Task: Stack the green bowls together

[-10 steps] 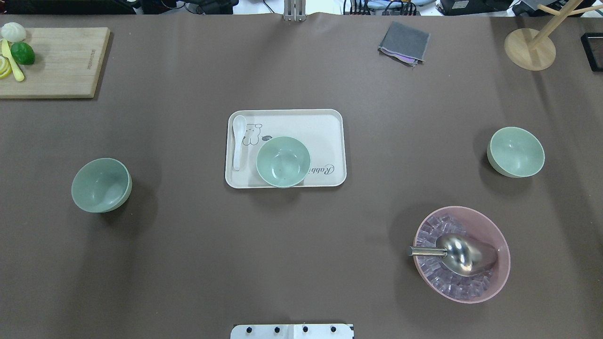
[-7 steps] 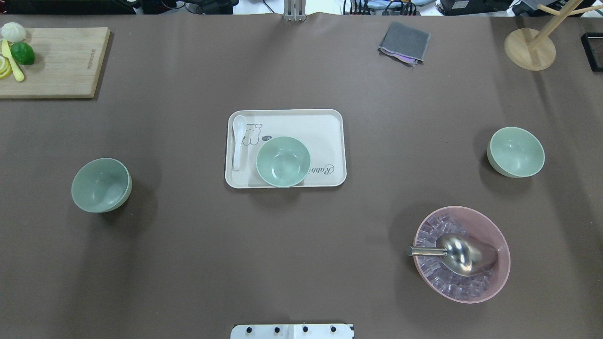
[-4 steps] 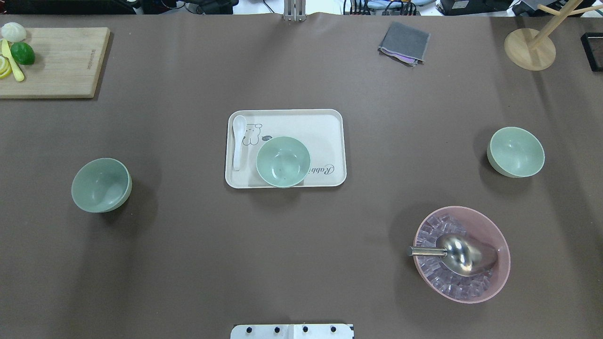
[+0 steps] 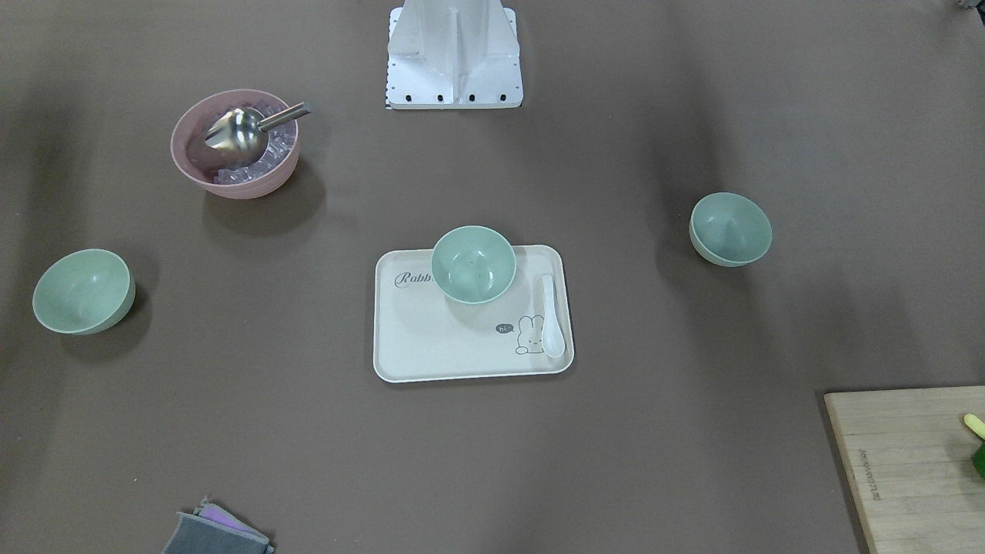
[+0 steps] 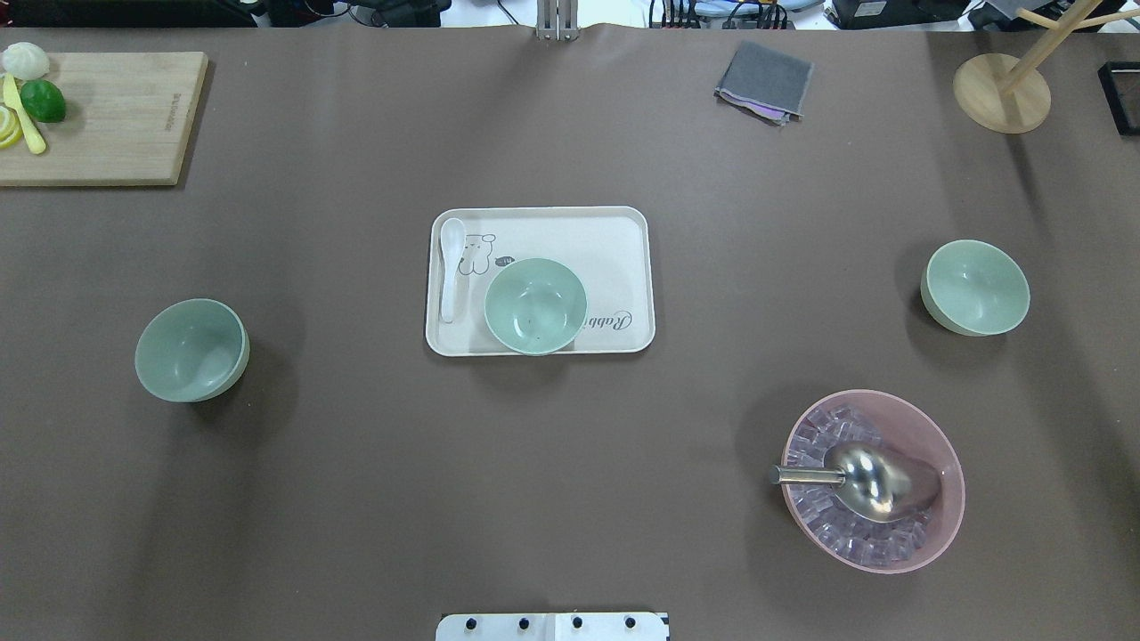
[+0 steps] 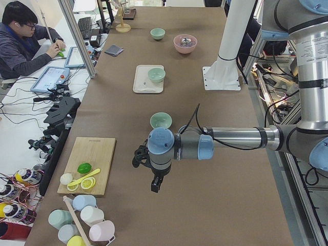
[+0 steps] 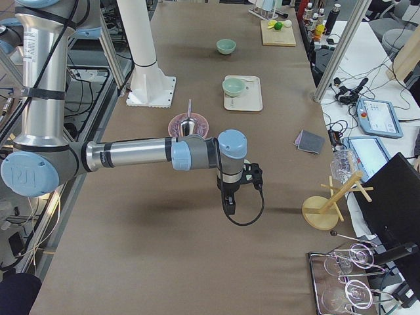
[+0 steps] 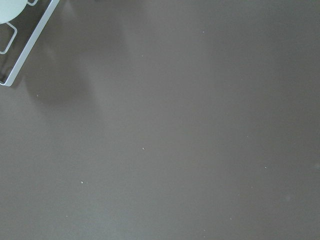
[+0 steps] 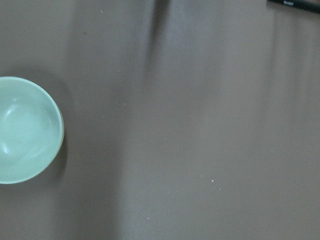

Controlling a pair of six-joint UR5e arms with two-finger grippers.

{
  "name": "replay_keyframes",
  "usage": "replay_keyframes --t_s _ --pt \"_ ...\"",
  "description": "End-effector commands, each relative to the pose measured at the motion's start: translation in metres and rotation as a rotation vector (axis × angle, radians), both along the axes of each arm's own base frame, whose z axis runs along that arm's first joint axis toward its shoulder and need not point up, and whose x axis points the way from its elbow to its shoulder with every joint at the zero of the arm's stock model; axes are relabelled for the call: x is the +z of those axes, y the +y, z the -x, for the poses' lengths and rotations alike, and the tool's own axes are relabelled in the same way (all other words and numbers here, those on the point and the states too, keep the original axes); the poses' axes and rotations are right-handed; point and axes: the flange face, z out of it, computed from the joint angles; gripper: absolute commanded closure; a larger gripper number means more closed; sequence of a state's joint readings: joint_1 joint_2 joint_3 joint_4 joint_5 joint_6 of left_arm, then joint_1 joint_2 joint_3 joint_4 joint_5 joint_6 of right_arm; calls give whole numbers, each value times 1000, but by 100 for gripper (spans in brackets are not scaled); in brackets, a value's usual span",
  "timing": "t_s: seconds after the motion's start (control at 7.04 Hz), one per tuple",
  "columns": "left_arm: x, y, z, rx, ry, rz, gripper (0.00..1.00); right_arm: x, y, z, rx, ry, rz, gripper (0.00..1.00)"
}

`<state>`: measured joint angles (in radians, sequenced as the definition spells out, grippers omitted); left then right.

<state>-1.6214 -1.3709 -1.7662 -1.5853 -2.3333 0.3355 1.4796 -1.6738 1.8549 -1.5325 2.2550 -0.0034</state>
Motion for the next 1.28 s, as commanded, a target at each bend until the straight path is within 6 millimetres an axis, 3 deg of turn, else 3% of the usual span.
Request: replay_keyframes --t_s 0.0,0.43,0.57,0.85,0.99,1.14 --pt "-12 -11 1 -1 -6 -93 2 -18 -7 1 11 -22 -171 0" --pt "-32 -29 2 -1 -17 -316 2 -2 5 -1 21 -23 -166 0" --pt "-20 -32 2 -22 -11 -319 2 10 10 -1 22 -32 -220 0" --pt "-4 -33 0 -23 18 -301 2 11 8 4 40 -61 -208 0" --pt "-10 -32 -4 -18 76 -315 2 3 5 26 54 -120 -149 0" --pt "-25 -41 -20 -29 157 -281 2 -13 -1 60 62 -176 -100 0"
